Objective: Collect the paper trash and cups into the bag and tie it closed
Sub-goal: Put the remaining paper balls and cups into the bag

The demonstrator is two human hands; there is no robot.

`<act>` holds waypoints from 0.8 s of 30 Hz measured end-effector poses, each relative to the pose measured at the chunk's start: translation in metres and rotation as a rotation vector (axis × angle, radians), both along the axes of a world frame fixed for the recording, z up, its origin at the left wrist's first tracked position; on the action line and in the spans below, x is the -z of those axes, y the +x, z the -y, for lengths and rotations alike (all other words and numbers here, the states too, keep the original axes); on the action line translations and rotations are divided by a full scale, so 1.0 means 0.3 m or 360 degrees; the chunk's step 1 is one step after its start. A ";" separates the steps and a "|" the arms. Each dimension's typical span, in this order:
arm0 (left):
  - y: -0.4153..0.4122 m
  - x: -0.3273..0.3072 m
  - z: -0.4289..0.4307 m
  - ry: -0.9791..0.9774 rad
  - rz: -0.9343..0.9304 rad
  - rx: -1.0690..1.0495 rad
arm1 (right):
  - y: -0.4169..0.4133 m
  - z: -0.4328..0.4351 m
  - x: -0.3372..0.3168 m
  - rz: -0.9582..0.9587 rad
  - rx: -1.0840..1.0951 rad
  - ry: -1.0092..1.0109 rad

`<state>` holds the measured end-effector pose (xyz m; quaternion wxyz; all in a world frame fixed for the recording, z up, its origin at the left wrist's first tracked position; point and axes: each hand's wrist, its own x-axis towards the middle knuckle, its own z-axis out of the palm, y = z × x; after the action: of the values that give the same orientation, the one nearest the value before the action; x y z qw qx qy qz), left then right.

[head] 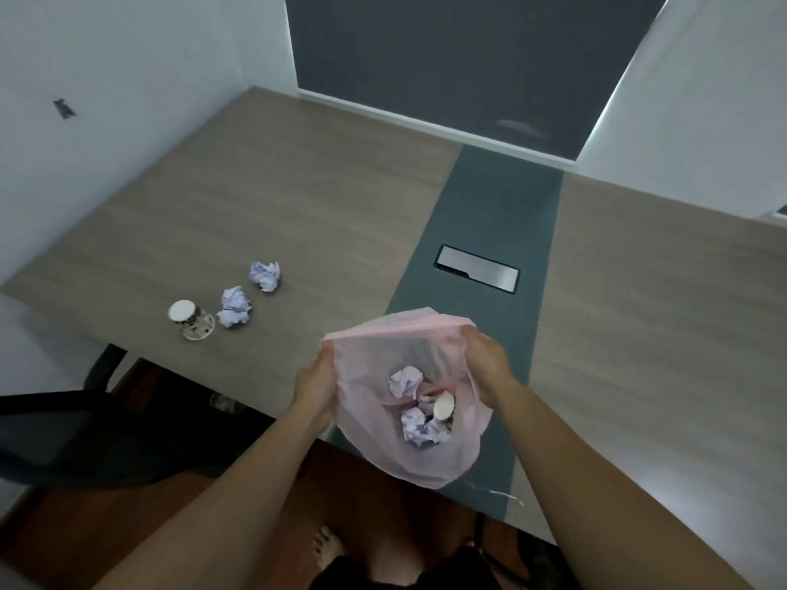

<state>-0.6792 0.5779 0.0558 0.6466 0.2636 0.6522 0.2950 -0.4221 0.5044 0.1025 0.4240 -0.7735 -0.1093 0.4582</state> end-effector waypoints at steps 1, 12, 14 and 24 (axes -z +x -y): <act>-0.054 -0.005 -0.044 0.0013 -0.0088 0.0016 | -0.041 -0.029 0.001 0.0022 -0.0026 -0.0003; -0.406 -0.129 -0.267 -0.0002 -0.0019 0.0054 | -0.211 -0.254 -0.068 -0.0357 -0.0180 0.0144; -0.421 -0.152 -0.280 -0.0093 0.0072 0.0050 | -0.218 -0.280 -0.064 -0.0492 -0.0210 0.0183; -0.468 -0.101 -0.388 -0.0128 0.0339 -0.0177 | -0.304 -0.395 0.000 -0.1008 -0.0269 0.0306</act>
<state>-0.8196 0.6944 0.0862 0.7050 0.1680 0.6047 0.3302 -0.5132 0.6230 0.1025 0.4685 -0.5376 -0.0785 0.6967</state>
